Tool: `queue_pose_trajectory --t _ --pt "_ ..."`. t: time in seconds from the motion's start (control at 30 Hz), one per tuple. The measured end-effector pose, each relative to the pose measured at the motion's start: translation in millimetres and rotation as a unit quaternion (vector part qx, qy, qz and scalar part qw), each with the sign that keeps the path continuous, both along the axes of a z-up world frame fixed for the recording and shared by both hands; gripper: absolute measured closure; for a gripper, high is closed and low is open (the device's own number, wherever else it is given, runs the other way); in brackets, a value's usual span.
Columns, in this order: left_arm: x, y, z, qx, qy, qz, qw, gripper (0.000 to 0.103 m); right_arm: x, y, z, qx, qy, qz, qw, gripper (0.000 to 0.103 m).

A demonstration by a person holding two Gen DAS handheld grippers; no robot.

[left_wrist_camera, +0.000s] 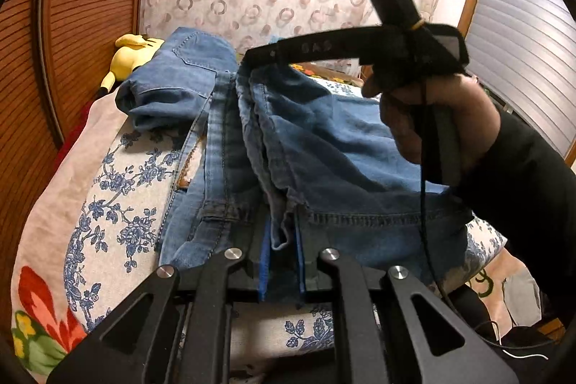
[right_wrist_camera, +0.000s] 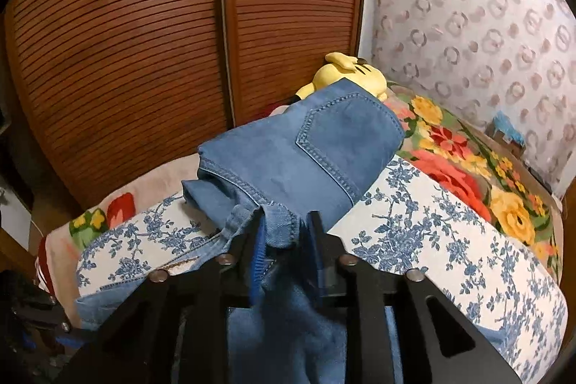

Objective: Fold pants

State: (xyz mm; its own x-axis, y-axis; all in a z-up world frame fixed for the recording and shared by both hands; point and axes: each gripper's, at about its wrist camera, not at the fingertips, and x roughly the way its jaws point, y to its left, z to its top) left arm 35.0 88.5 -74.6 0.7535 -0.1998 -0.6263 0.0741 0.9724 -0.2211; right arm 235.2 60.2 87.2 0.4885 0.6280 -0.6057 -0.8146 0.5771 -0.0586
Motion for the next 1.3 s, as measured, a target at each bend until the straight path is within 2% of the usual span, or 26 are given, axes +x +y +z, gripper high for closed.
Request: queue_pose_trajectory --t 0.07,0.17,0.27,0.33,0.37,0.47,0.63,0.83,1.07,1.27,1.3 --pt "1 0 0 0.005 0.001 0.001 1.0 0.09 -3 -8 3 0.001 -0.001 -0.003 1.0 0.055" --pt "6 -1 -2 0.008 0.013 0.004 0.9999 0.087 -6 -23 7 -0.007 -0.007 -0.011 1.0 0.053" --pt "9 0 -5 0.017 0.023 0.011 0.9995 0.073 -7 -47 8 -0.015 -0.007 -0.025 1.0 0.053" --pt "11 2 -7 0.01 0.028 0.007 0.9995 0.059 -9 -71 8 -0.016 -0.003 -0.034 0.999 0.053" --pt "11 1 -8 0.008 0.029 0.003 0.9995 0.057 -11 -84 8 -0.017 -0.002 -0.038 0.999 0.053" --pt "12 -2 -10 0.019 0.029 0.0 0.9994 0.056 -23 -127 2 -0.027 -0.002 -0.059 0.998 0.053" --pt "12 -2 -10 0.018 0.026 0.003 0.9995 0.056 -51 -191 -17 -0.026 0.028 -0.093 0.995 0.053" --pt "14 -1 -11 0.015 0.025 0.006 0.9996 0.056 -96 -244 -34 0.004 0.067 -0.122 0.99 0.053" --pt "12 -3 -12 0.019 0.026 0.007 0.9995 0.056 -131 -268 -47 0.015 0.089 -0.127 0.988 0.053" --pt "11 -3 -13 0.02 0.026 0.009 0.9994 0.056 -135 -263 -55 0.011 0.095 -0.113 0.989 0.053" --pt "11 -2 -13 0.019 0.026 0.008 0.9994 0.056 -133 -263 -56 0.011 0.097 -0.113 0.989 0.057"
